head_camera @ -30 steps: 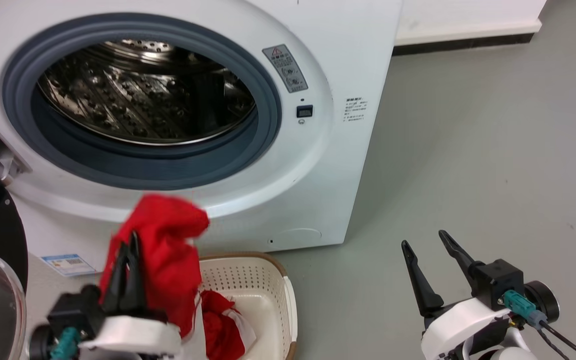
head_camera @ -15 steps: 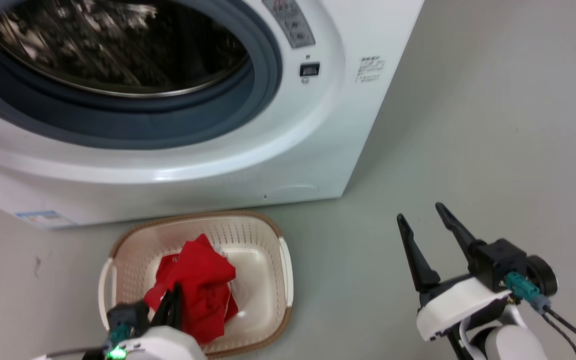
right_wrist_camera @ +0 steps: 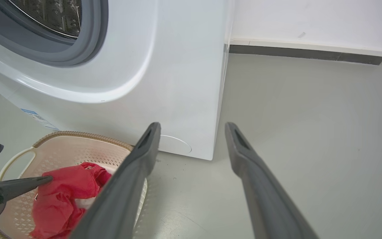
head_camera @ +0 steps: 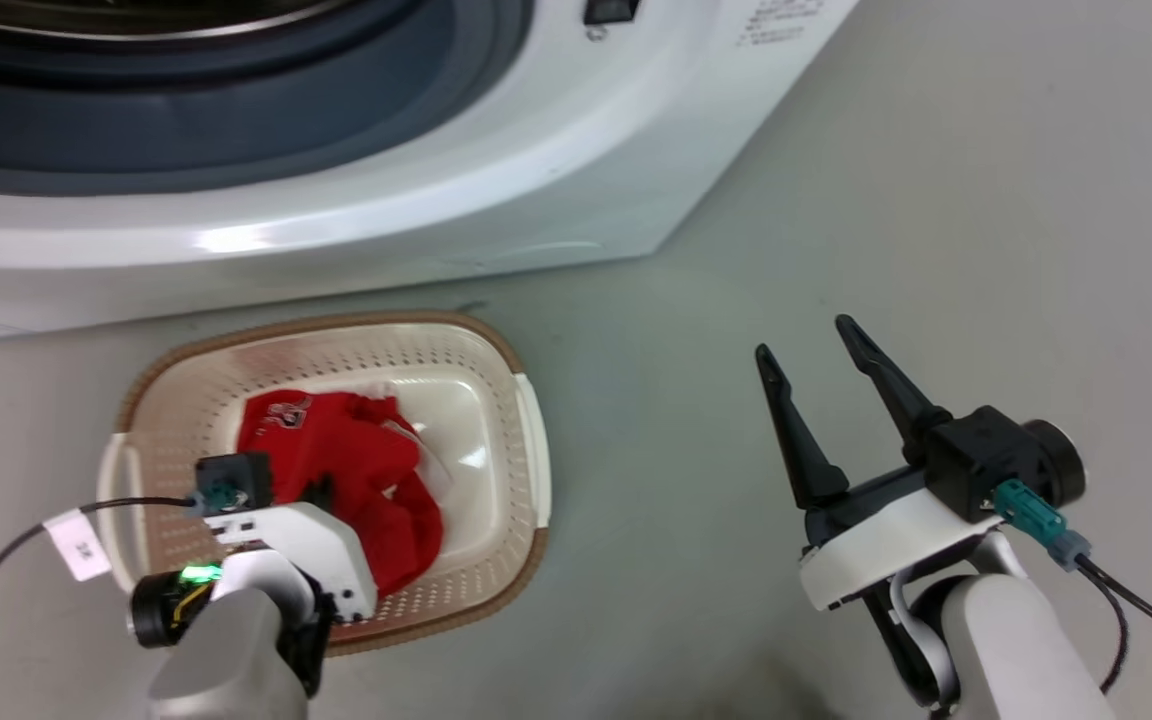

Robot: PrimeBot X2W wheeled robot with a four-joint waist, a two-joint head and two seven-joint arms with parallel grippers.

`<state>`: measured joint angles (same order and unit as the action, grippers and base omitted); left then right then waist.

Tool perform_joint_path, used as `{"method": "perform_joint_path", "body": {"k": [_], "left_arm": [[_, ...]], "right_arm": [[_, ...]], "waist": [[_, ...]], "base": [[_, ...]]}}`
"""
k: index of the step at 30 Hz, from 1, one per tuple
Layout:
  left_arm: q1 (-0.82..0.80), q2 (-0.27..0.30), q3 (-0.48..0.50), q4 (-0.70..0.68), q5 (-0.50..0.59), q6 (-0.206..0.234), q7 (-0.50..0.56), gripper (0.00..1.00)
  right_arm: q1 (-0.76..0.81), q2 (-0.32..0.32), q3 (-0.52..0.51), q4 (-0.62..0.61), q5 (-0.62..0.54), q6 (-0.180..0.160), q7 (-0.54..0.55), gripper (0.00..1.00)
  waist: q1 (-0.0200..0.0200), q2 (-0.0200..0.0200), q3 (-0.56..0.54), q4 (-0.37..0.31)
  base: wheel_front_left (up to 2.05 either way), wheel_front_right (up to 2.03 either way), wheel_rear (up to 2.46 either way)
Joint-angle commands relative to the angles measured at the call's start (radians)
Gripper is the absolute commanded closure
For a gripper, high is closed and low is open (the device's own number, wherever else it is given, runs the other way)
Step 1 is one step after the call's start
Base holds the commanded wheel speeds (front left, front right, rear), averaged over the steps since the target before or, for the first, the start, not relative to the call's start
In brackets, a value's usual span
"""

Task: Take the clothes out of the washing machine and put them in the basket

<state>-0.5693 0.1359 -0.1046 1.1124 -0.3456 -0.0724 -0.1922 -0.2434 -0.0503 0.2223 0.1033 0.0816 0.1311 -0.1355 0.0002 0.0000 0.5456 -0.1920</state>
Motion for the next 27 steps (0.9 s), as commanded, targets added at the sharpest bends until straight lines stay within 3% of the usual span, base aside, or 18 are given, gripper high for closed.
{"method": "perform_joint_path", "body": {"k": [1,10,11,12,22,27], "left_arm": [[-0.02,0.011,0.002,0.025,-0.002,-0.005,-0.001,1.0],[-0.083,0.043,0.015,0.132,-0.03,-0.023,-0.037,1.0],[-0.084,0.043,0.016,0.136,-0.034,-0.027,-0.041,0.69],[-0.081,0.042,0.016,0.139,-0.039,-0.031,-0.045,0.0],[0.085,0.005,0.036,0.156,-0.07,-0.03,-0.071,0.0],[0.199,-0.01,0.058,0.017,-0.053,-0.007,-0.073,0.0]], "right_arm": [[-0.018,0.0,0.007,0.004,0.009,-0.001,-0.01,0.0],[-0.054,0.0,0.037,0.054,0.05,-0.001,-0.06,0.0],[-0.055,0.0,0.038,0.063,0.051,-0.001,-0.064,0.0],[-0.059,0.0,0.04,0.071,0.056,-0.001,-0.072,0.0],[0.0,0.0,0.018,0.158,0.04,-0.001,-0.089,0.0],[0.051,0.0,-0.016,0.151,0.027,-0.001,-0.089,0.0]], "waist": [[-0.0002,0.0,0.041,-0.038],[-0.0002,0.0,0.077,-0.086],[-0.0002,0.0,0.07,-0.087],[-0.0002,0.0,0.06,-0.087],[-0.0002,0.0,-0.204,-0.059],[-0.0002,0.0,-0.322,-0.022]], "base": [[0.0,0.0,0.0],[0.0,0.0,0.0],[0.0,0.0,0.0],[0.0,0.0,0.0],[0.0,0.0,0.0],[0.0,0.0,0.0]]}}
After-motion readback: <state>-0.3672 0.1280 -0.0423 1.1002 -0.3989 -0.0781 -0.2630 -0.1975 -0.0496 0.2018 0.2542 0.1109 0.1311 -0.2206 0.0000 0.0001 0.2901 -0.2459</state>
